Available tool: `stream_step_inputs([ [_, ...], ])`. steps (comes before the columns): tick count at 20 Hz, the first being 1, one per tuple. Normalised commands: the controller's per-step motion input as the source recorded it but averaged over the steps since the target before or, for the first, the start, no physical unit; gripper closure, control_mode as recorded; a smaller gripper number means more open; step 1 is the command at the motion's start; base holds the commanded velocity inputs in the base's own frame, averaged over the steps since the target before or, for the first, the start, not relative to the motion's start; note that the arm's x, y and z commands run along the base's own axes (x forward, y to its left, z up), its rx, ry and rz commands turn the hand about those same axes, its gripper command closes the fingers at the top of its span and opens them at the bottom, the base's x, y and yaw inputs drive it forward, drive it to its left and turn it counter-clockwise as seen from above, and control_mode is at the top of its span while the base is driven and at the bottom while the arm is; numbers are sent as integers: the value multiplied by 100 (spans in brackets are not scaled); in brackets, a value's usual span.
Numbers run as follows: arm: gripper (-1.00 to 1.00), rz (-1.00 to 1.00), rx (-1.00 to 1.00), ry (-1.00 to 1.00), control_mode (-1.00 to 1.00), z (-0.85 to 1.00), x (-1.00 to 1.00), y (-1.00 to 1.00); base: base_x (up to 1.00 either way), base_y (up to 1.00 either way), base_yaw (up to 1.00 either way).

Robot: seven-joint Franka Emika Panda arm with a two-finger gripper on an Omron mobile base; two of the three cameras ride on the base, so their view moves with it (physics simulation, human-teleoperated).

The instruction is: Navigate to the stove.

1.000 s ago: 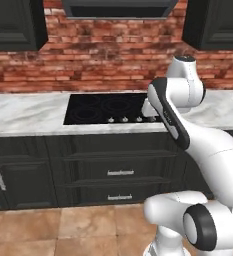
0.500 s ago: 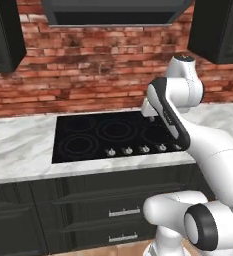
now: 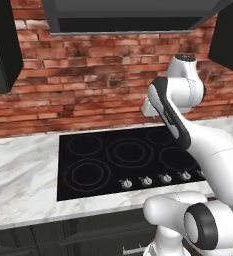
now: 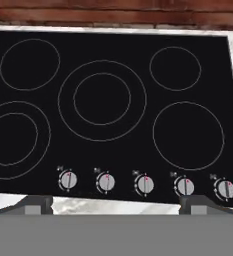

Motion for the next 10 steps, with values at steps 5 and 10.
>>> stream_step_inputs([
  [5, -100, 0, 0, 0, 100, 0, 0, 0, 91, 29, -6],
  [10, -100, 0, 0, 0, 100, 0, 0, 0, 85, 40, -20],
])
